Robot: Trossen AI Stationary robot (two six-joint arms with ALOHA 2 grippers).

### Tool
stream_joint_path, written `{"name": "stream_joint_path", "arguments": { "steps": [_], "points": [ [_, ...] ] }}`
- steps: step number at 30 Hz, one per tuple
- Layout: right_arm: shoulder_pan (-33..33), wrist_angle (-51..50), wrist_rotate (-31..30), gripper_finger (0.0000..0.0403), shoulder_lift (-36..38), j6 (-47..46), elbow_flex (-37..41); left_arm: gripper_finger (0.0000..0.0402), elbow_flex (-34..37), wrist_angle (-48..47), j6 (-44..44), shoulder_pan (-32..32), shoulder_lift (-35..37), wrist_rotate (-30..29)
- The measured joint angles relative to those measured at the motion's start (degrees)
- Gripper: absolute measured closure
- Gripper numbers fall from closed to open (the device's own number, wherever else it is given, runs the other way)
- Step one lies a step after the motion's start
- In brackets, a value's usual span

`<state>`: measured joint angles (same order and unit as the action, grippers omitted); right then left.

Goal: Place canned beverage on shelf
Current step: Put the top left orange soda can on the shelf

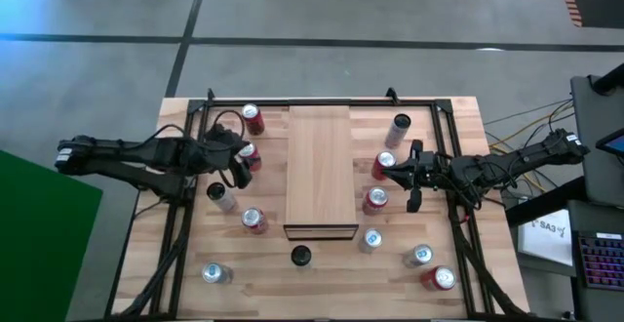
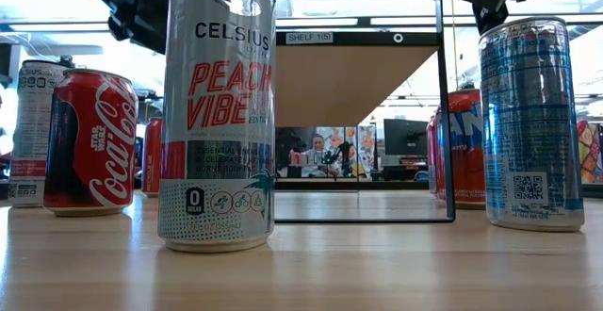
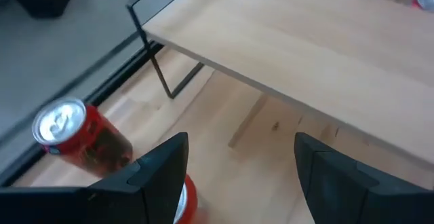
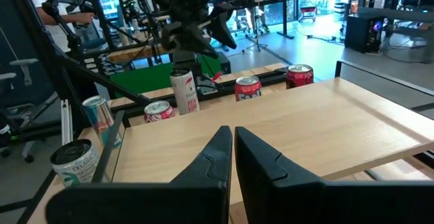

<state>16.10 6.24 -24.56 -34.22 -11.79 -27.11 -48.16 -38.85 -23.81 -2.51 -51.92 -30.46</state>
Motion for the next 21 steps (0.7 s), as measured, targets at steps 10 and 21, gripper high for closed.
{"name": "stream_joint_path", "arguments": {
  "steps": [10, 21],
  "points": [
    [0.0, 0.0, 0.0, 0.0392, 0.0, 0.4, 0.0, 0.0161, -4.6, -3.1, -5.1, 2.4, -4.1, 0.2],
    [0.0, 0.0, 0.0, 0.0392, 0.0, 0.4, 0.0, 0.0104, -11.3, -17.6, -7.9, 3.8, -8.9, 0.5]
  ]
}}
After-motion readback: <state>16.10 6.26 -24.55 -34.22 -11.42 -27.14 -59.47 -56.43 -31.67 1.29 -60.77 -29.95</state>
